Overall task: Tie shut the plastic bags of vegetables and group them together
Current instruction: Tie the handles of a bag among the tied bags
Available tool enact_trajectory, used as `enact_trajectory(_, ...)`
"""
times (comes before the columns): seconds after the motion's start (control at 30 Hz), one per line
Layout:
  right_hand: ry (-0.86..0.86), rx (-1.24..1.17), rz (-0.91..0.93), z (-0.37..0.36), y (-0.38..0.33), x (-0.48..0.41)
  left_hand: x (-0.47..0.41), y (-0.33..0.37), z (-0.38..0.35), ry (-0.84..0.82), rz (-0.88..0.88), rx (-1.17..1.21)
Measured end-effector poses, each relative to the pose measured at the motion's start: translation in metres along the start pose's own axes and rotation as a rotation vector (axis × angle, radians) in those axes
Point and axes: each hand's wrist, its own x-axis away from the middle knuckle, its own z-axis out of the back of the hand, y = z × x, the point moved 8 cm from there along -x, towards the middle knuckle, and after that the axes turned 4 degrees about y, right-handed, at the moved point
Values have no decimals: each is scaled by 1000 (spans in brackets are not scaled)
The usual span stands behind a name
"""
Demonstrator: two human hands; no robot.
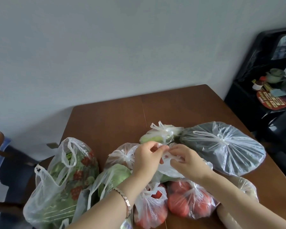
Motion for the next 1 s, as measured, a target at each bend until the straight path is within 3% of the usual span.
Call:
enact_trajectory(0.07,-73,-40,-18,-1,-1,2,-3,-8,-2,-52,93,45)
enact_trajectory(0.27,-209,-531,-143,-14,5,4,0,-26,-15,-147,332,188)
enact_trajectory(0.47,270,-378,-133,6,16,2,9,-42,-20,-137,531,285)
enact_trajectory(0.57,288,-448,-91,12,8,3,12,-47,-20,-117,648,437)
enact_trajectory(0.63,282,-647,-122,18,6,4,7,-49,-13,-8,658,527)
enact_trajectory(0.73,306,-1129,-288,22,26,4,-3,-53,9,189,511,339)
enact_trajectory(0.8,388,-1304,-455,25,61,10,-4,-67,18,267,552,347)
enact_trajectory(1.0,574,-1114,-856,26,142,43,-2,-122,44,345,717,218)
